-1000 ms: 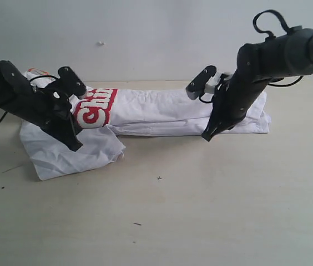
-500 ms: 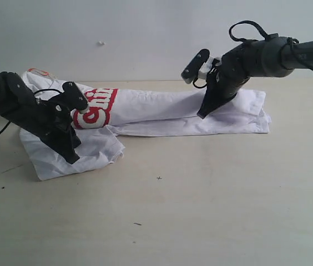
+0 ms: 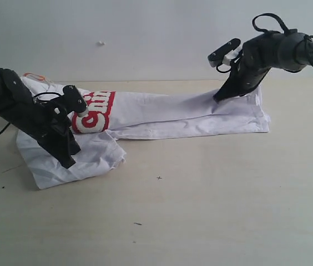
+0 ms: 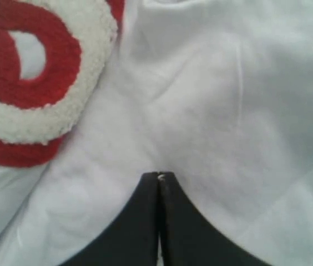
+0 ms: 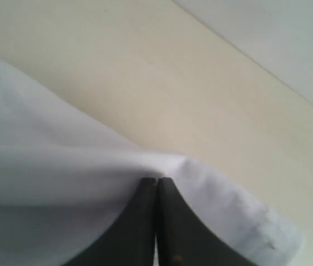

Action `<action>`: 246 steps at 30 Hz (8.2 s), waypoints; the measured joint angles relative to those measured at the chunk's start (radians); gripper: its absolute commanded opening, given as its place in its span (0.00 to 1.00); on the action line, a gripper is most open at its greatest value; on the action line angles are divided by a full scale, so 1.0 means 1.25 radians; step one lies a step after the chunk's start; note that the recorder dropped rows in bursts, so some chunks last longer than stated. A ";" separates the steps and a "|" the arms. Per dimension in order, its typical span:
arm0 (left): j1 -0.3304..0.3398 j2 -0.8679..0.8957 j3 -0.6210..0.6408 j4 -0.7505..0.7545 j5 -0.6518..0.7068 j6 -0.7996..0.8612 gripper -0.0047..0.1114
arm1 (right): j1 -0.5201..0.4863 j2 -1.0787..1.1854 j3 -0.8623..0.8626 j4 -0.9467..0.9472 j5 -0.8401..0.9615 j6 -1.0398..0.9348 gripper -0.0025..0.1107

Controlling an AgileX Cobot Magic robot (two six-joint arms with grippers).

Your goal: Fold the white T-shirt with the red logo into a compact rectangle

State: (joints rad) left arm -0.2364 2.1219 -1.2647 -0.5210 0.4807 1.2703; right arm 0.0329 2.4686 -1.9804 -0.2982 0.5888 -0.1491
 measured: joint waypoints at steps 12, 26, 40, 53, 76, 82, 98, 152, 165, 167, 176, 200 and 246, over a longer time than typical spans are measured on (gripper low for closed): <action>0.004 -0.002 -0.005 0.013 0.048 -0.016 0.04 | 0.008 -0.152 -0.024 0.385 0.198 -0.271 0.02; 0.004 -0.005 -0.005 0.034 0.041 -0.079 0.04 | 0.013 -0.115 0.141 0.265 0.187 -0.259 0.02; 0.004 -0.012 0.001 0.090 0.108 -0.112 0.04 | 0.013 -0.106 0.246 0.222 0.076 -0.198 0.02; 0.004 -0.055 0.060 0.106 0.167 -0.158 0.04 | 0.029 -0.270 0.537 0.315 -0.023 -0.261 0.02; -0.061 -0.283 0.321 0.144 0.177 -0.226 0.04 | 0.066 -0.626 0.809 0.354 0.097 -0.271 0.02; 0.010 -0.374 0.328 0.170 0.045 -0.322 0.04 | 0.066 -0.672 0.811 0.360 -0.070 -0.255 0.02; 0.011 -0.391 0.328 -0.018 0.324 -0.123 0.69 | 0.066 -0.633 0.729 0.375 -0.003 -0.267 0.02; -0.123 -0.506 0.441 0.152 0.151 -0.314 0.04 | 0.126 -0.642 0.697 0.849 0.118 -0.668 0.02; -0.197 -0.501 0.473 0.103 0.258 -0.257 0.31 | 0.126 -0.642 0.697 0.846 0.117 -0.666 0.02; -0.197 -0.509 0.461 0.103 0.257 -0.251 0.60 | 0.126 -0.642 0.697 0.844 0.117 -0.666 0.02; -0.315 -0.527 0.474 0.123 0.189 -0.290 0.41 | 0.126 -0.642 0.697 0.844 0.096 -0.666 0.02; -0.420 -0.414 0.564 0.409 0.033 -0.613 0.32 | 0.126 -0.642 0.697 0.844 0.095 -0.666 0.02; -0.170 -0.620 0.447 0.410 -0.011 -0.451 0.24 | 0.126 -0.642 0.697 0.840 0.074 -0.666 0.02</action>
State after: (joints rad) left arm -0.4490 1.3467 -0.7061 -0.0082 0.4668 0.7065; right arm 0.1905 1.6658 -1.1092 0.7513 0.6814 -0.9815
